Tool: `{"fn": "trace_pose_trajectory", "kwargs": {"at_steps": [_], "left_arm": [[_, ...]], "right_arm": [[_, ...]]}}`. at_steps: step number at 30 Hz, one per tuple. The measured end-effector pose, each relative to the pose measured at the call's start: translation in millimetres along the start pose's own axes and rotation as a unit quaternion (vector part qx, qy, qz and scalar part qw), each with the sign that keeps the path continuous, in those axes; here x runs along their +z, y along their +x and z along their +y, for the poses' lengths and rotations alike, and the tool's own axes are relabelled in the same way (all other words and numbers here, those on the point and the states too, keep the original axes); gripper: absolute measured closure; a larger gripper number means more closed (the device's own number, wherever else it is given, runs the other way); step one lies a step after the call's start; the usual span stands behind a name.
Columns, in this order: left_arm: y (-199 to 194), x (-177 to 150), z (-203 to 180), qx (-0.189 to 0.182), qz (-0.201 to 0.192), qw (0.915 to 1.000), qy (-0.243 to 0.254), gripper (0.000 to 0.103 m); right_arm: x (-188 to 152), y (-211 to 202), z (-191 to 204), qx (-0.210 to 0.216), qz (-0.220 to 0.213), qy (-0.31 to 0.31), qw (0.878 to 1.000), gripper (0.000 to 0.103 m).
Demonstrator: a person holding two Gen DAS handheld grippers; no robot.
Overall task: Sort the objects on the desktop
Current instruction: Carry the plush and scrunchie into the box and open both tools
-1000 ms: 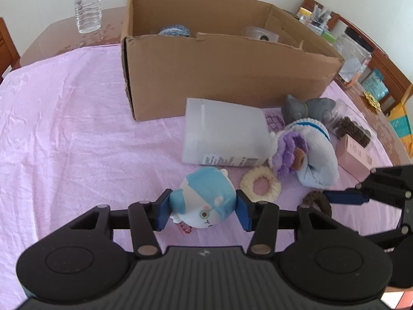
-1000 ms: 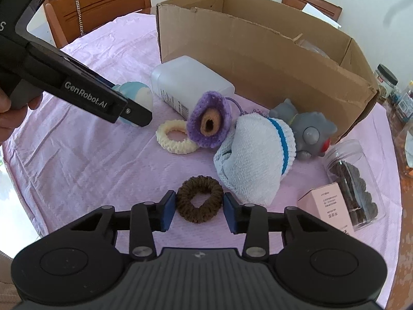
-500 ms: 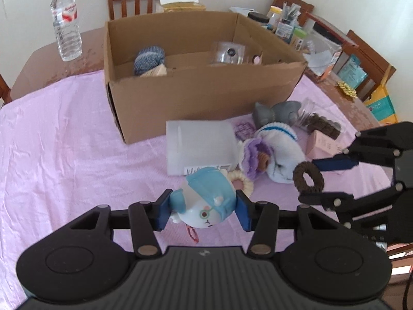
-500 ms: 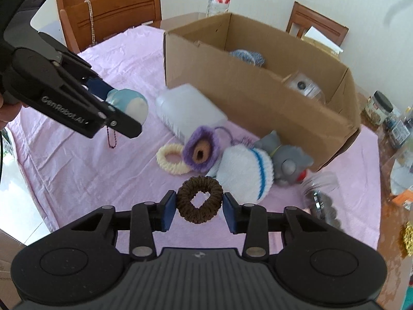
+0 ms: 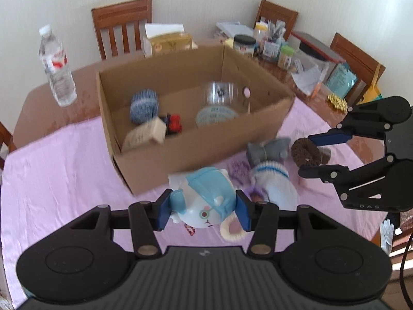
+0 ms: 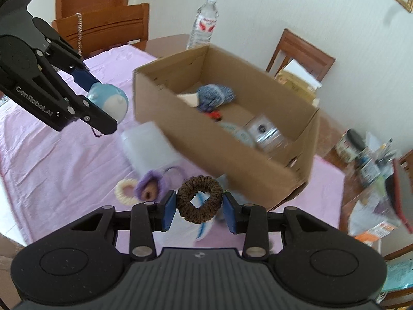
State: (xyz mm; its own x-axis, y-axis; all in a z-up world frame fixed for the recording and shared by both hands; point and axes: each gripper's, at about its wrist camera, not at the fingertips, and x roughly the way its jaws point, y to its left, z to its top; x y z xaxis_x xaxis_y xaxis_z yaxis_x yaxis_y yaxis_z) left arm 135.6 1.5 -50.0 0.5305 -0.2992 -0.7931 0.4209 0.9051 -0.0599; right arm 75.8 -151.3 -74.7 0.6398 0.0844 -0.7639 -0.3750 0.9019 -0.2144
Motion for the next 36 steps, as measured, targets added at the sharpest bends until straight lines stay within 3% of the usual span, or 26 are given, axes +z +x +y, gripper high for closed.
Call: {"fn": "trace_pose_trajectory", "kwargs": {"at_steps": [16,29,30,32,36], "left_arm": [[17.4,73.0,13.2,0.004,-0.044,0.999,0.002,0.053],[53.6,110.4,24.2,0.016,-0.03,0.9994,0.009,0.053],[56.3,112.4,24.5,0.019,-0.029,0.9993,0.01,0.053],[60.2,114.6,25.2,0.017,-0.027,0.9994,0.011,0.053],[68.5,118.3,26.2,0.015,-0.021,0.9996,0.012,0.053]], "right_arm": [[45.1,11.9,-55.2,-0.04,-0.027,0.01,0.999,0.059],[62.5,42.1,-86.0,-0.035,-0.006,0.055,0.998,0.058],[62.6,43.7,-88.3,-0.036,-0.003,0.06,0.998,0.057],[63.4,46.5,-92.5,-0.039,0.001,0.075,0.996,0.033],[62.5,43.1,-95.8,-0.038,-0.009,0.094,0.995,0.028]]}}
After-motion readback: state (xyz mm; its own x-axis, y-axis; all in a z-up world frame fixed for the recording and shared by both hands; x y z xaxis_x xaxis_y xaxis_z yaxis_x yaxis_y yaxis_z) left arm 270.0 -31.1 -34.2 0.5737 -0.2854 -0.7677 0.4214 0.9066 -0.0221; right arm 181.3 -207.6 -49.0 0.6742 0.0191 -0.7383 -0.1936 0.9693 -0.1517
